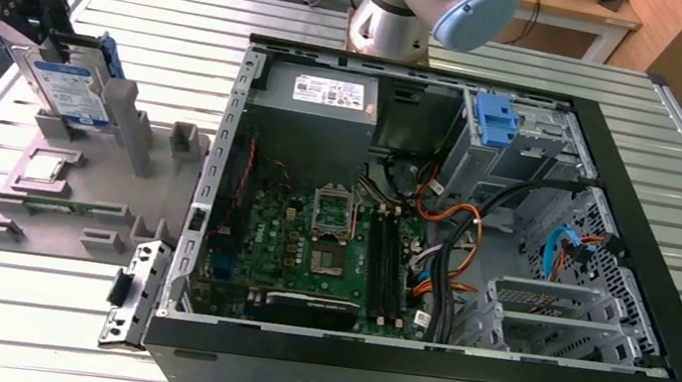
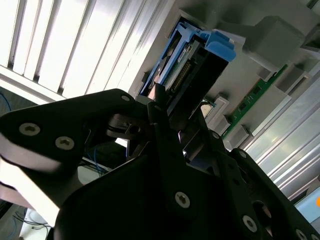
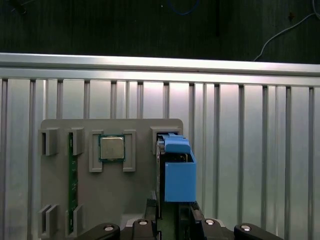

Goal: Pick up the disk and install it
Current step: 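Pick up the disk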

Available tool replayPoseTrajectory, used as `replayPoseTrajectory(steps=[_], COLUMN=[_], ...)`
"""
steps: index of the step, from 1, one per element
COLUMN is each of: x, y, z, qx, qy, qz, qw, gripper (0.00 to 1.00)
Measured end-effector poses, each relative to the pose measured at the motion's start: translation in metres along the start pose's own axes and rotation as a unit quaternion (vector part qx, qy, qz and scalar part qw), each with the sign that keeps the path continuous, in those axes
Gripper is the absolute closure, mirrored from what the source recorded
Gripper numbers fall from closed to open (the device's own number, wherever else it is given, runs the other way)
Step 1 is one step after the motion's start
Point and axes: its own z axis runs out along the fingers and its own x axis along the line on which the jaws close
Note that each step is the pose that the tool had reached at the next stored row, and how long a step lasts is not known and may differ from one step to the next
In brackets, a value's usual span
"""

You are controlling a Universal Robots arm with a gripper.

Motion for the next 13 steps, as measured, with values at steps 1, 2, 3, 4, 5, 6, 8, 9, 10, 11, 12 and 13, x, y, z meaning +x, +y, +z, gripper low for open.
replayPoseTrajectory(steps=[1, 2, 3, 4, 5, 6, 8, 9, 10, 11, 12, 13], x=[0.0000, -0.0001, -0.0001, -0.0001, -0.0001, -0.0001, -0.0001, -0.0002, -0.0002, -0.0002, -0.0002, -0.0003], y=[0.0000, 0.0000, -0.0001, -0.0001, 0.0000, 0.0000, 0.0000, -0.0001, -0.0001, -0.0001, -0.0001, -0.0001], z=[-0.0005, -0.0008, -0.0008, -0.0008, -0.0009, -0.0009, -0.0016, -0.0026, -0.0029, -0.0028, -0.0028, -0.0028], qx=[-0.0001, 0.0001, 0.0002, 0.0002, 0.0002, 0.0002, 0.0000, -0.0001, 0.0001, 0.0001, 0.0002, 0.0002], qy=[0.0000, 0.0000, -0.0001, -0.0001, -0.0001, -0.0001, 0.0000, 0.0001, -0.0001, -0.0001, -0.0001, -0.0001], qz=[0.000, 0.000, 0.000, 0.000, 0.000, 0.000, 0.000, 0.000, 0.000, 0.000, 0.000, 0.000], qw=[1.0000, 1.0000, 1.0000, 1.0000, 1.0000, 1.0000, 1.0000, 1.0000, 1.0000, 1.0000, 1.0000, 1.0000], gripper=[0.65, 0.65, 0.65, 0.65, 0.65, 0.65, 0.65, 0.65, 0.65, 0.65, 0.65, 0.65])
